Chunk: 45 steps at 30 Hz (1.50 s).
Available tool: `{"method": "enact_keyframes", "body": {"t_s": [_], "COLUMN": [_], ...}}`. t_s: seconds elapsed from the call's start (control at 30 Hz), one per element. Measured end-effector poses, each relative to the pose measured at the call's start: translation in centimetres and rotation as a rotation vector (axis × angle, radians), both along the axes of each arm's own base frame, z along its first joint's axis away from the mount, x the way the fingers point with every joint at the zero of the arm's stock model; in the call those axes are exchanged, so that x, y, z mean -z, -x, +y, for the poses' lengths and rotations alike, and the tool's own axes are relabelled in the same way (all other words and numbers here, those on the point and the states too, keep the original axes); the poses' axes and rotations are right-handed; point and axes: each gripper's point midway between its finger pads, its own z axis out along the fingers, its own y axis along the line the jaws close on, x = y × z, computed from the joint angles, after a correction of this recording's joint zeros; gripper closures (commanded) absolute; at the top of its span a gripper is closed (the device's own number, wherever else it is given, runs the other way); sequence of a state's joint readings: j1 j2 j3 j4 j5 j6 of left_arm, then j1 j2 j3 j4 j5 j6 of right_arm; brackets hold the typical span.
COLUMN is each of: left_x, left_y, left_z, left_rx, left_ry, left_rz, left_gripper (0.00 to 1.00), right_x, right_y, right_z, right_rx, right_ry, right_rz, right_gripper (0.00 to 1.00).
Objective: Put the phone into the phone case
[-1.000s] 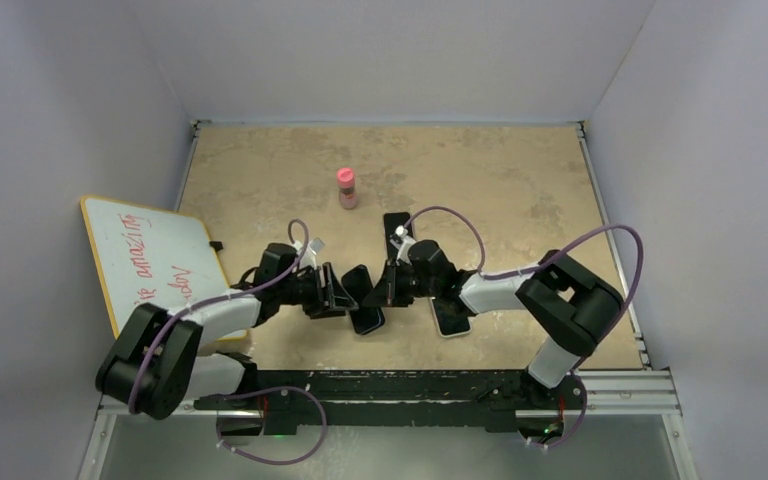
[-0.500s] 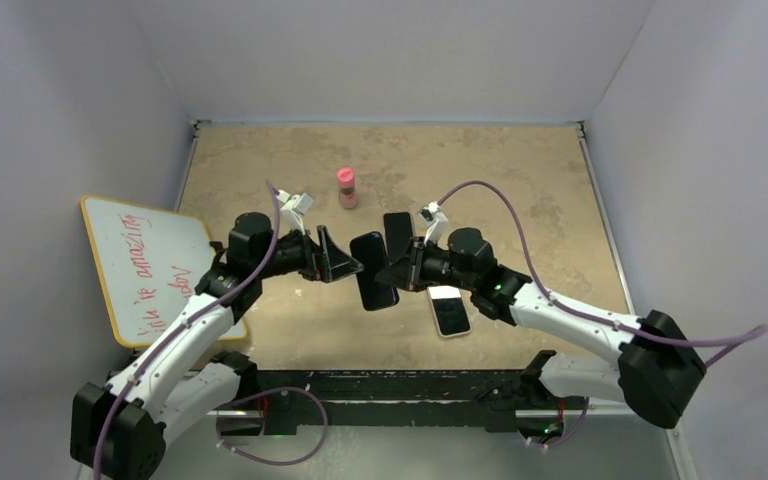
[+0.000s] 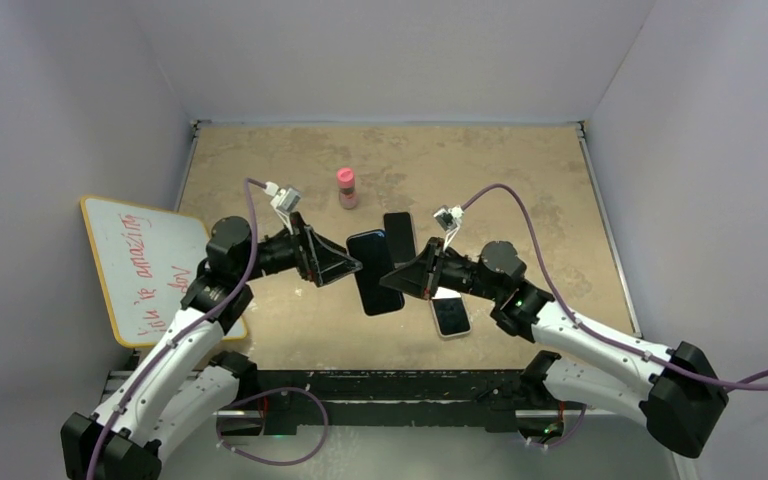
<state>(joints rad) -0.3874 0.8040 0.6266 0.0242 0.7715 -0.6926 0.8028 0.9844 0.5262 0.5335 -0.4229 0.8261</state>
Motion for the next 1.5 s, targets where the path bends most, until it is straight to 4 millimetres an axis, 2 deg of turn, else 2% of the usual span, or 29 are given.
{"method": "enact_keyframes", "body": {"t_s": [0.23, 0.37, 0.43, 0.5, 0.67, 0.77, 0.8, 1.03, 1.07, 1.1, 1.17, 1.2, 1.23, 1.33, 1.5], "left_x": [-4.1, -4.2, -4.1, -4.2, -5.4, -5.4, -5.3, -4.9, -4.8, -4.7, -4.5, -4.3, -4.2, -4.1, -4.5], "left_y": [0.9, 1.3, 1.4, 1.5, 2.1, 2.2, 2.1, 1.8, 1.7, 1.7, 1.6, 1.5, 1.5, 1.9, 2.4], "left_z": [-0.2, -0.4, -0.4, -0.4, -0.5, -0.5, -0.5, -0.6, -0.6, -0.6, -0.6, -0.6, -0.6, -0.6, -0.5], "left_rx": [0.022, 0.038, 0.041, 0.048, 0.074, 0.080, 0.080, 0.072, 0.071, 0.069, 0.065, 0.062, 0.060, 0.069, 0.075], "left_ry": [0.128, 0.185, 0.200, 0.215, 0.263, 0.279, 0.281, 0.288, 0.286, 0.284, 0.277, 0.273, 0.266, 0.257, 0.263], "left_rz": [-0.108, -0.098, -0.087, -0.082, -0.114, -0.111, -0.108, -0.049, -0.046, -0.043, -0.029, -0.025, -0.028, -0.022, -0.033], "left_gripper": [0.07, 0.13, 0.18, 0.29, 0.64, 0.89, 1.00, 1.00, 0.98, 0.86, 0.55, 0.43, 0.35, 0.28, 0.28], "right_x": [-2.4, -2.7, -2.9, -3.1, -3.2, -3.2, -3.3, -2.8, -2.7, -2.6, -2.4, -2.3, -2.4, -2.5, -3.2], "right_y": [2.1, 2.8, 3.1, 3.3, 3.5, 3.7, 3.7, 3.5, 3.5, 3.4, 3.3, 3.3, 3.2, 2.5, 1.2], "right_z": [0.4, 0.8, 0.9, 0.9, 0.9, 1.0, 1.0, 1.1, 1.1, 1.1, 1.1, 1.1, 1.1, 1.2, 1.1], "right_rx": [-0.117, -0.180, -0.200, -0.209, -0.224, -0.235, -0.236, -0.233, -0.230, -0.229, -0.223, -0.221, -0.212, -0.166, -0.091], "right_ry": [-0.126, -0.161, -0.173, -0.186, -0.201, -0.205, -0.206, -0.191, -0.188, -0.185, -0.177, -0.176, -0.178, -0.187, -0.218], "right_rz": [-0.040, -0.028, -0.021, -0.022, -0.018, -0.020, -0.021, -0.020, -0.018, -0.016, -0.008, -0.004, 0.002, 0.024, 0.055], "right_gripper": [1.00, 1.00, 1.00, 1.00, 1.00, 1.00, 1.00, 1.00, 1.00, 1.00, 1.00, 1.00, 1.00, 1.00, 1.00]}}
